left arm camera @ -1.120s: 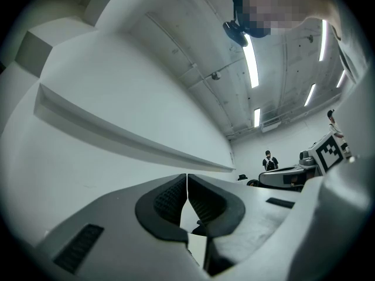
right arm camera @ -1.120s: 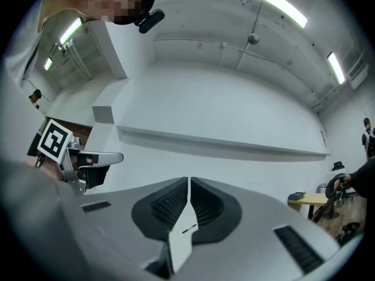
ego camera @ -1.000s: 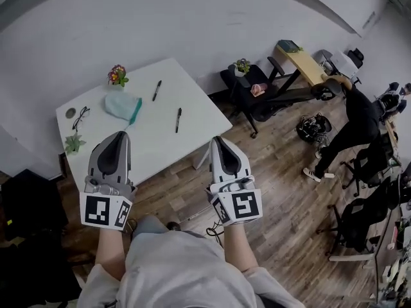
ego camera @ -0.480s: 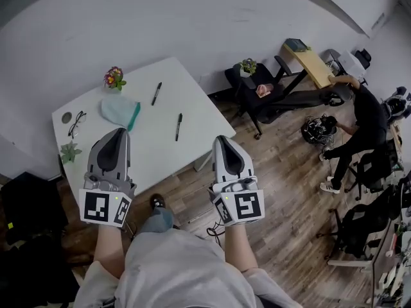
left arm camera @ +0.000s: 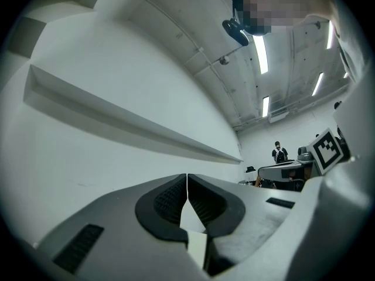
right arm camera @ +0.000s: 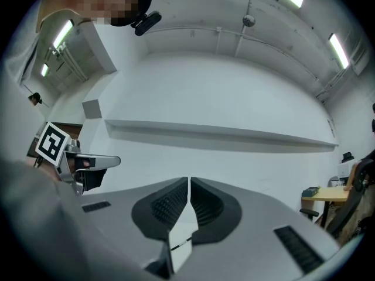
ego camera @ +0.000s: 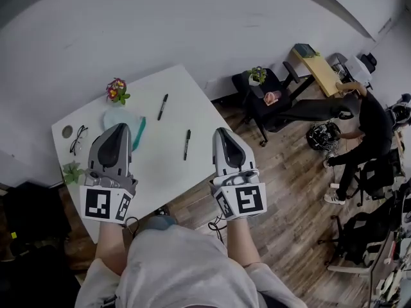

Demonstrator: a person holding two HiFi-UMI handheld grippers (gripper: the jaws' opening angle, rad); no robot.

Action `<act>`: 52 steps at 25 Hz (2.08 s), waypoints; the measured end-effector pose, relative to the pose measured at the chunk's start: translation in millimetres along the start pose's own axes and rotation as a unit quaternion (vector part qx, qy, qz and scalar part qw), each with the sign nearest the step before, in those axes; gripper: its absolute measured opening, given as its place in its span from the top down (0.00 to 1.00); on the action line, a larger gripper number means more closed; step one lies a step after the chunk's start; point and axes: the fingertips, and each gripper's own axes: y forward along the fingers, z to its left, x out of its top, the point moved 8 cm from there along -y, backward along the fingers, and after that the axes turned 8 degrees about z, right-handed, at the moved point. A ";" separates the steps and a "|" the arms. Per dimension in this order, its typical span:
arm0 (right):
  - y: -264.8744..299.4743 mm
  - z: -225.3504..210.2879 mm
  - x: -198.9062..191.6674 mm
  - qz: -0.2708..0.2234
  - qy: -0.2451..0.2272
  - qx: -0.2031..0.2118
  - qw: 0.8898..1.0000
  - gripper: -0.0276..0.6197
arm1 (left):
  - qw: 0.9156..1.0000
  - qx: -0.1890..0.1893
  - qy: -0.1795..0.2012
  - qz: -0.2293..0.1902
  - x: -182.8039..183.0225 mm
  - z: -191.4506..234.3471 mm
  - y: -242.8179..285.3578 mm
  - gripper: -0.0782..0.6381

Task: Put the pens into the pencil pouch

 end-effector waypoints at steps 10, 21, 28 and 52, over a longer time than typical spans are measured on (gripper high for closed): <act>86.6 7.5 -7.9 0.025 -0.004 0.020 0.999 0.91 | 0.999 -0.009 -0.007 0.043 -28.1 55.3 53.0 0.85; 138.8 24.4 -53.4 0.098 0.003 0.051 0.994 0.91 | 0.976 -0.029 -0.031 0.213 -155.8 81.7 68.1 0.85; 148.2 31.2 -77.9 0.133 0.006 0.055 0.990 0.91 | 0.947 -0.059 -0.031 0.315 -238.1 73.6 58.6 0.85; 154.9 38.0 -95.5 0.167 -0.002 0.054 0.984 0.91 | 0.901 -0.056 -0.020 0.430 -310.6 70.7 68.1 0.84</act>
